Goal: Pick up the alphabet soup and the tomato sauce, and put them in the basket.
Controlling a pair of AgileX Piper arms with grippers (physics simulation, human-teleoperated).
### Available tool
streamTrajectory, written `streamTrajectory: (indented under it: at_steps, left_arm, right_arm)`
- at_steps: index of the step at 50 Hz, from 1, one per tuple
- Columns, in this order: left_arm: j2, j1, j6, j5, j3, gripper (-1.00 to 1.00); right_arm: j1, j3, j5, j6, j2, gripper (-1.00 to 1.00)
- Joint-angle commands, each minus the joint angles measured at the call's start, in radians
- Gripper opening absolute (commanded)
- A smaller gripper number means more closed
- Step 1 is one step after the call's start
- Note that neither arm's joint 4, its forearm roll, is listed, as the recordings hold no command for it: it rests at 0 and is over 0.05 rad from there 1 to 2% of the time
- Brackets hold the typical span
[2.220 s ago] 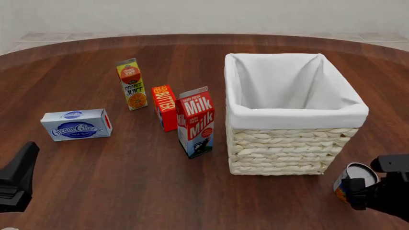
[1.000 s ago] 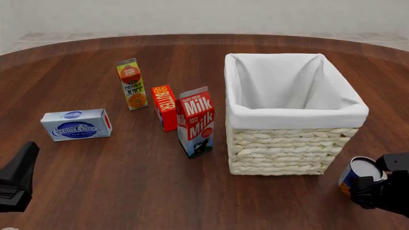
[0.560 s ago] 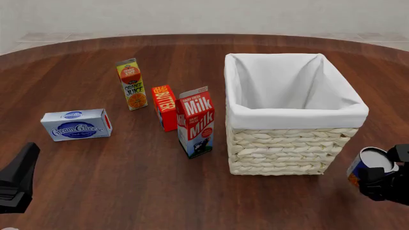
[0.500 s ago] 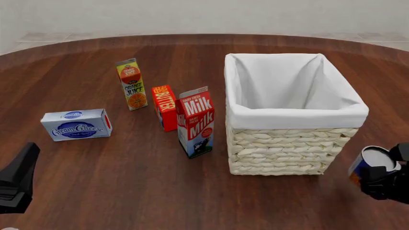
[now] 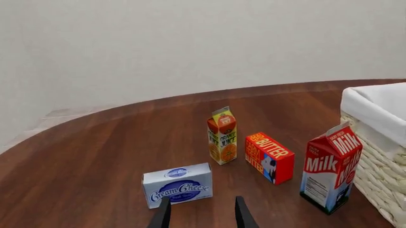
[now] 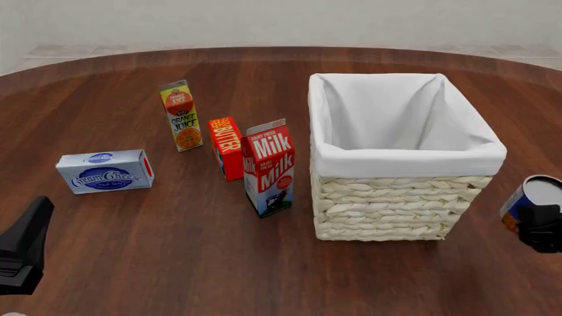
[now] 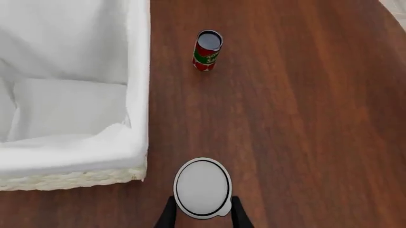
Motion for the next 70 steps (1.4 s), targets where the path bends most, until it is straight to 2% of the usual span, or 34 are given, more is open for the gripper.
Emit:
streamTrajectory:
  at_steps: [1,13,31,41,70]
  left_arm:
    - [0.003,-0.003,0.002,-0.001,0.0,1.0]
    - [0.006,-0.003,0.003,-0.001,0.0,1.0]
    - [0.006,-0.002,0.003,0.0,0.0,1.0]
    - [0.006,0.0,0.0,-0.001,0.0,1.0]
    - [0.005,0.002,-0.001,-0.004,0.0,1.0]
  right_arm:
    - [-0.011,-0.088,0.052,0.02,-0.031,-1.0]
    - [-0.034,-0.191,0.032,-0.001,0.048,-1.0]
    - [-0.025,-0.345,0.079,-0.013,0.066,-1.0]
    - [-0.019,-0.391,0.104,-0.023,0.057,-1.0]
    - [0.086,-0.542,0.143,-0.019,0.07,-1.0]
